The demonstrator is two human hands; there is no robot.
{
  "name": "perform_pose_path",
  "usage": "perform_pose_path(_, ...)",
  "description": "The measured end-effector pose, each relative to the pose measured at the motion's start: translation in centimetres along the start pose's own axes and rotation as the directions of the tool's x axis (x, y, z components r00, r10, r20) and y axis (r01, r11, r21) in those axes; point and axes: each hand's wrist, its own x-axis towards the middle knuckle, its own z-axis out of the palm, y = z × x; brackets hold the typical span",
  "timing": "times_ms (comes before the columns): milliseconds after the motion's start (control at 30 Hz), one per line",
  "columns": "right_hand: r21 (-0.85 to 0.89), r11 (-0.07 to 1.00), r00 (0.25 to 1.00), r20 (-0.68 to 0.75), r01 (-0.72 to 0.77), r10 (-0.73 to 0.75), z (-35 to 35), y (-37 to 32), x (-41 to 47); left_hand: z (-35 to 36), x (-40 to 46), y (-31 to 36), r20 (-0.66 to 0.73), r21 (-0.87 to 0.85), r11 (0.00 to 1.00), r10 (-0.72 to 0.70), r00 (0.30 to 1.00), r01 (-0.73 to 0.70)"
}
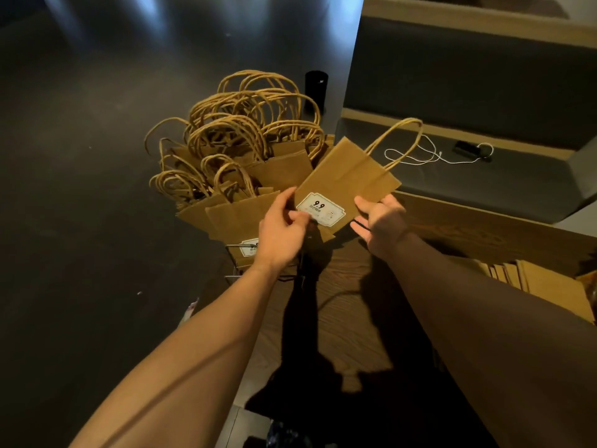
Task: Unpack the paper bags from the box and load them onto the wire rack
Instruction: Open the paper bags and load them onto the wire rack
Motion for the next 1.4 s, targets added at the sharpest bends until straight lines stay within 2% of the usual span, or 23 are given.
perform_pose_path(100,0.017,0.998,0.998,-0.024,0.055,-0.055,0.8,0.4,0.5,-1.0,-1.9,1.0,-0.026,0.125,0.973,0.198,0.98,-0.193)
perform_pose_path(167,-0.007,0.996,0.994,-0.062,0.084,-0.084,1.7,0.5,0.7,-2.3,-2.1,1.6,-0.105,0.251,0.933,0.291,0.951,-0.258)
perform_pose_path(300,-0.084,0.995,0.998,-0.035,0.046,-0.049,2.9,1.6,1.1,-6.0,-1.5,0.4,-0.486,0.275,0.947,0.287,0.825,-0.168)
perform_pose_path(400,-0.141,0.988,0.998,-0.026,0.059,-0.063,3.7,2.6,1.1,-8.2,-1.7,-1.6,-0.597,0.247,0.969,0.178,0.782,-0.032)
perform_pose_path(467,-0.22,0.968,0.991,-0.036,0.117,-0.128,4.2,2.8,1.1,-9.2,-1.6,-2.6,-0.575,0.163,0.984,0.035,0.817,0.072)
perform_pose_path(567,-0.215,0.966,0.988,-0.028,0.141,-0.151,5.0,2.1,0.7,-9.9,-1.2,-3.1,-0.443,-0.058,0.992,-0.128,0.887,0.114)
perform_pose_path(633,-0.201,0.972,0.99,-0.042,0.12,-0.131,5.5,1.7,0.8,-10.2,-0.5,-3.3,-0.448,-0.173,0.974,-0.213,0.869,0.149)
perform_pose_path(700,-0.357,0.925,0.988,-0.03,0.134,-0.154,5.7,2.0,1.0,-10.5,0.2,-3.6,-0.476,-0.189,0.963,-0.263,0.839,0.194)
perform_pose_path(800,-0.7,0.687,0.979,0.095,0.195,-0.181,5.6,3.2,1.4,-10.9,0.6,-4.2,-0.471,-0.17,0.964,-0.263,0.842,0.206)
perform_pose_path(867,-0.798,0.562,0.976,0.176,0.219,-0.13,5.6,4.2,1.4,-11.0,0.8,-4.6,-0.449,-0.15,0.967,-0.251,0.858,0.205)
perform_pose_path(967,-0.795,0.575,0.981,0.17,0.193,-0.095,5.5,5.3,1.1,-11.1,0.9,-4.9,-0.415,-0.155,0.964,-0.26,0.872,0.214)
perform_pose_path(1100,-0.775,0.608,0.985,0.118,0.172,-0.129,5.4,5.4,1.0,-10.8,0.3,-4.7,-0.392,-0.165,0.958,-0.281,0.876,0.233)
perform_pose_path(1167,-0.791,0.588,0.986,0.133,0.169,-0.105,5.3,5.3,1.2,-10.5,0.1,-4.5,-0.397,-0.15,0.961,-0.276,0.875,0.234)
perform_pose_path(1300,-0.78,0.602,0.985,0.154,0.171,-0.08,5.0,5.3,1.4,-10.0,-1.0,-3.5,-0.578,-0.036,0.962,-0.241,0.779,0.271)
perform_pose_path(1333,-0.77,0.615,0.985,0.139,0.169,-0.098,4.7,5.3,1.4,-9.7,-1.4,-3.4,-0.584,-0.008,0.967,-0.211,0.784,0.255)
perform_pose_path(1400,-0.755,0.637,0.988,0.112,0.156,-0.11,4.2,5.3,1.4,-8.5,-2.2,-3.1,-0.486,0.056,0.98,-0.139,0.863,0.189)
